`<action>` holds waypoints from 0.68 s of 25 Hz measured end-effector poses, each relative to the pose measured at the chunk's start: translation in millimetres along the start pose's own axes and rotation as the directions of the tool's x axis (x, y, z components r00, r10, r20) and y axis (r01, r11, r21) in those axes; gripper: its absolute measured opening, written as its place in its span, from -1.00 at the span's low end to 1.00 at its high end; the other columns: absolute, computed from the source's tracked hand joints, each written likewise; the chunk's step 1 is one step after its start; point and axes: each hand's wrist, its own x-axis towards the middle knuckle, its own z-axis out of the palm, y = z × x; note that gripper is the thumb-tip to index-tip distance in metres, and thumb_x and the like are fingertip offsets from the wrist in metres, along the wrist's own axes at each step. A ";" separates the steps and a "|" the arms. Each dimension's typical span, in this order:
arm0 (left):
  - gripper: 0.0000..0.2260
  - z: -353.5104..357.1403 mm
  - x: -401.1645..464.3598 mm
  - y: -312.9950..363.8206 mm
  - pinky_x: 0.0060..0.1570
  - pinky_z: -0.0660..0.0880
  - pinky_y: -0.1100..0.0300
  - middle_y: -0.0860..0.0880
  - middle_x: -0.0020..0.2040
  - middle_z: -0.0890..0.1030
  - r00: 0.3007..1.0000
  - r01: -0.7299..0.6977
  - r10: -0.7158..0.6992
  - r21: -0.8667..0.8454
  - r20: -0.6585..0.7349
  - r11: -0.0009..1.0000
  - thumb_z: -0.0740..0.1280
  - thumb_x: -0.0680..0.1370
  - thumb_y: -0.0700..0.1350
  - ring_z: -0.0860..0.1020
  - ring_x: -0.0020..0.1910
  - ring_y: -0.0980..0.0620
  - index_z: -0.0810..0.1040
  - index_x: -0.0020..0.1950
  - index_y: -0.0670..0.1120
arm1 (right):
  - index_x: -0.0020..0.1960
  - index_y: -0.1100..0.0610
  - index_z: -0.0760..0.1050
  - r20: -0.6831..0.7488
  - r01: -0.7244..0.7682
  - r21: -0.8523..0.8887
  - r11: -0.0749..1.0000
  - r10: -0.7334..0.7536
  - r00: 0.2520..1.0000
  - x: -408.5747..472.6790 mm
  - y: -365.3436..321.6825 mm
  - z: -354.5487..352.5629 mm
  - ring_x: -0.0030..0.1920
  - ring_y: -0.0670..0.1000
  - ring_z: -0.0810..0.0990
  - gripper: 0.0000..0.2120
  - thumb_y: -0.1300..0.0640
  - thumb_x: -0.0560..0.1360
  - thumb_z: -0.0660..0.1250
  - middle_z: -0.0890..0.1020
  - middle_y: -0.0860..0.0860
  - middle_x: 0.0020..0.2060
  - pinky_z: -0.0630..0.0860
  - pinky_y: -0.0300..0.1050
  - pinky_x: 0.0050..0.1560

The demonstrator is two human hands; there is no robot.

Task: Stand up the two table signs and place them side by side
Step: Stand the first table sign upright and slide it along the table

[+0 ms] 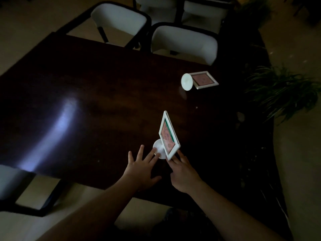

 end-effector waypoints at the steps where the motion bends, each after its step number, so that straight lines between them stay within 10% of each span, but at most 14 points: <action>1: -0.16 2.3 -7.8 -10.7 0.37 -0.13 -0.50 0.08 0.60 -0.31 1.000 0.011 -0.011 -0.011 -0.004 1.000 0.01 0.46 0.47 -0.35 0.52 -0.25 -0.26 0.57 0.14 | 0.61 0.01 -0.03 0.012 0.011 -0.008 1.000 -0.011 1.000 4.6 -12.3 2.0 0.59 0.15 -0.17 -0.30 0.18 0.56 0.20 -0.03 -0.05 0.62 0.05 0.19 0.54; 17: -0.17 32.9 -116.2 -209.8 0.37 -0.13 -0.49 0.12 0.60 -0.26 0.992 0.100 -0.106 -0.082 -0.070 0.992 0.02 0.46 0.46 -0.34 0.53 -0.24 -0.23 0.58 0.15 | 0.62 0.00 -0.07 0.065 0.070 -0.092 0.993 -0.064 0.996 82.0 -218.2 53.3 0.59 0.18 -0.17 -0.28 0.15 0.55 0.18 0.04 0.01 0.62 0.01 0.21 0.54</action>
